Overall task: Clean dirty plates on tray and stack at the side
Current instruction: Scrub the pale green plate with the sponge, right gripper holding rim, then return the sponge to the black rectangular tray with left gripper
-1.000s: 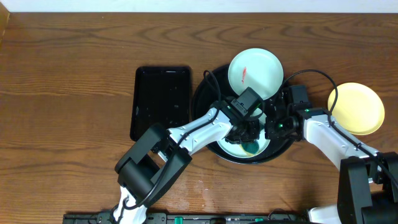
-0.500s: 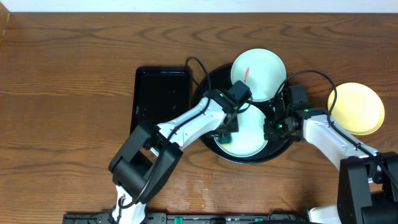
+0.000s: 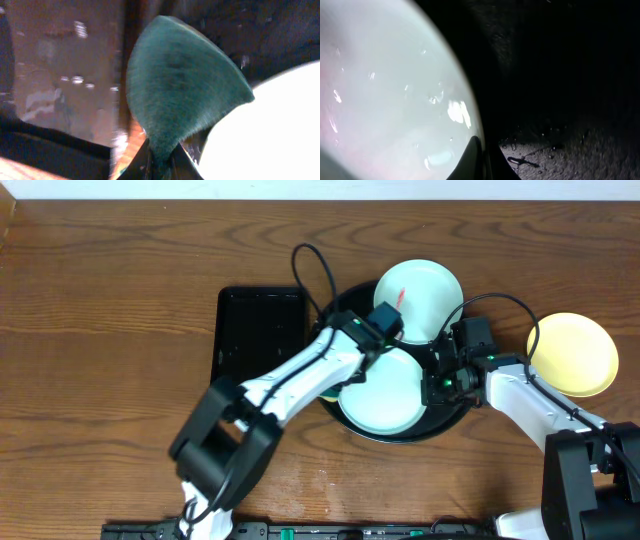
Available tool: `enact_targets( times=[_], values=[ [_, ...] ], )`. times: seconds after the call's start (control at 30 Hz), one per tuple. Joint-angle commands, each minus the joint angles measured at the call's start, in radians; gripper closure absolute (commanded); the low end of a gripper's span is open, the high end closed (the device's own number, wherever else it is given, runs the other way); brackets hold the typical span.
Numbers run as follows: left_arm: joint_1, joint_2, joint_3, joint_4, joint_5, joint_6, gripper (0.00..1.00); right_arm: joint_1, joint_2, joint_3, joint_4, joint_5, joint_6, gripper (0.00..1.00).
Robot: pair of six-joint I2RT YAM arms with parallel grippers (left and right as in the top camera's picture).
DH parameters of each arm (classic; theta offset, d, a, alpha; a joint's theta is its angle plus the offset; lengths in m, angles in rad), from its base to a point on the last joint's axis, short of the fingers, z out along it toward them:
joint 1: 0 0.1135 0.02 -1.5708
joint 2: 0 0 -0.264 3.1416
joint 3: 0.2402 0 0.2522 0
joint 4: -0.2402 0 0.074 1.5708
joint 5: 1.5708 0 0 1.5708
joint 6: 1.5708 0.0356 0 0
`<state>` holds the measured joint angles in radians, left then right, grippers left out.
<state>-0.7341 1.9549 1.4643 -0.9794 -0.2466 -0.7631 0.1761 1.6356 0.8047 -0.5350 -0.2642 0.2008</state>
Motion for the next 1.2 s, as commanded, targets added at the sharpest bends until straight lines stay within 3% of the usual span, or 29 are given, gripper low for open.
enact_targets(
  times=[0.0, 0.23, 0.37, 0.43, 0.53, 0.6, 0.7, 0.77, 0.83, 1.0, 1.17],
  values=[
    [0.026, -0.153, 0.004, -0.012, 0.005, 0.067, 0.92, -0.011, 0.021, -0.015, -0.022, 0.102, -0.014, 0.99],
    [0.155, -0.349, -0.006, -0.085, 0.026, 0.161, 0.92, -0.011, 0.021, -0.015, -0.015, 0.101, -0.015, 0.99],
    [0.282, -0.365, -0.064, -0.069, 0.027, 0.173, 0.92, -0.011, 0.021, -0.015, 0.000, 0.083, -0.015, 0.99],
    [0.341, -0.358, -0.125, -0.026, 0.039, 0.180, 0.92, -0.011, 0.021, -0.015, 0.010, 0.056, -0.015, 0.99],
    [0.433, -0.339, -0.276, 0.171, 0.208, 0.277, 0.92, -0.012, 0.021, -0.015, 0.026, 0.046, -0.014, 0.99],
    [0.461, -0.333, -0.328, 0.239, 0.246, 0.292, 0.90, -0.011, 0.021, -0.015, 0.027, 0.045, -0.014, 0.99],
    [0.488, -0.335, -0.343, 0.260, 0.287, 0.296, 0.71, -0.011, 0.021, -0.015, 0.027, 0.045, -0.015, 0.99],
    [0.497, -0.343, -0.329, 0.256, 0.328, 0.324, 0.51, -0.011, 0.021, -0.013, 0.030, 0.045, -0.015, 0.99],
    [0.502, -0.359, -0.311, 0.235, 0.359, 0.330, 0.42, -0.011, 0.017, -0.009, 0.029, 0.045, -0.014, 0.99],
    [0.503, -0.506, -0.266, 0.139, 0.397, 0.329, 0.32, -0.010, -0.070, 0.048, -0.057, 0.050, 0.022, 0.99],
    [0.503, -0.667, -0.266, 0.074, 0.396, 0.330, 0.26, 0.027, -0.230, 0.066, -0.042, 0.096, -0.054, 0.99]
  ],
)
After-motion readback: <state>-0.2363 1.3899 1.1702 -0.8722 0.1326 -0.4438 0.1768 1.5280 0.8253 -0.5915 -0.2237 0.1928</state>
